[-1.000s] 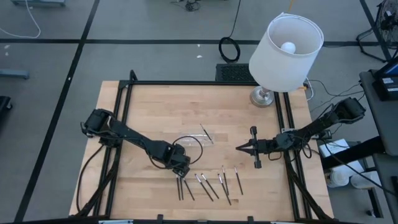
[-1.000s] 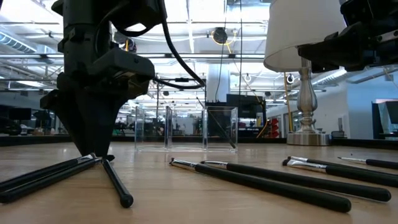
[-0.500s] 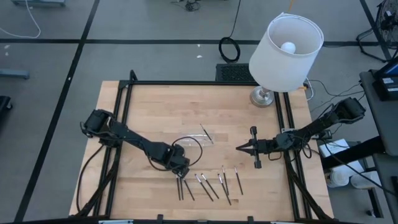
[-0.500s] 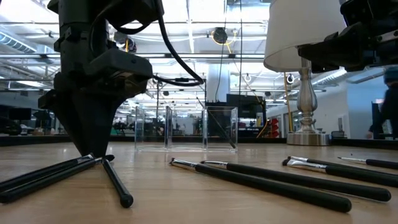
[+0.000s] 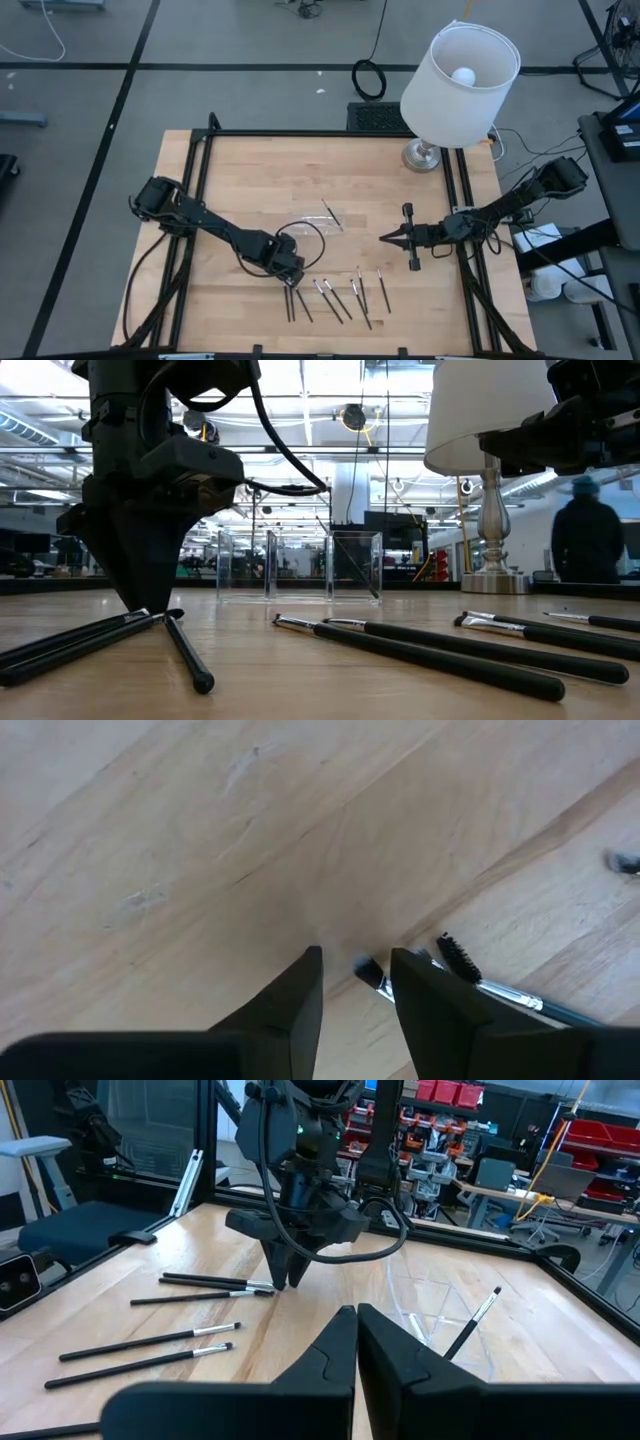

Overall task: Put items in baskets/containers
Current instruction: Put the eyeshadow brush in the transparent organizer

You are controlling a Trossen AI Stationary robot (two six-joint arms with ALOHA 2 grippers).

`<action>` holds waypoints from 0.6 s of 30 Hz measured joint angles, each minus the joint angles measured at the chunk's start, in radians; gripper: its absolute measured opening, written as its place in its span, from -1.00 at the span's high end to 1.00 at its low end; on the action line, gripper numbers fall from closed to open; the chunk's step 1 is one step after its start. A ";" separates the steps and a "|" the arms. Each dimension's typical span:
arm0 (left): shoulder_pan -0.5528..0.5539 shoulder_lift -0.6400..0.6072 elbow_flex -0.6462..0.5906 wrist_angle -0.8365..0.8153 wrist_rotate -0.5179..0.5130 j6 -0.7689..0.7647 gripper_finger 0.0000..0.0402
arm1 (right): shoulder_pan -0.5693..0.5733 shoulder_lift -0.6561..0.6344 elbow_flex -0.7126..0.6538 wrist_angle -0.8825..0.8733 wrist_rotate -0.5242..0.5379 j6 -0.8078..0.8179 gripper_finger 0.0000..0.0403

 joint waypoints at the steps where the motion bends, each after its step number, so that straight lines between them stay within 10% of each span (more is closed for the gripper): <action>1: 0.000 0.000 0.000 0.000 0.000 -0.003 0.41 | 0.000 0.000 0.000 -0.002 0.000 0.001 1.00; 11: -0.002 0.001 -0.001 -0.001 -0.013 0.015 0.96 | 0.000 0.000 0.000 -0.014 0.000 0.006 1.00; 18: -0.001 0.001 -0.001 0.001 -0.012 0.052 0.98 | 0.000 0.000 0.000 -0.014 0.000 0.007 1.00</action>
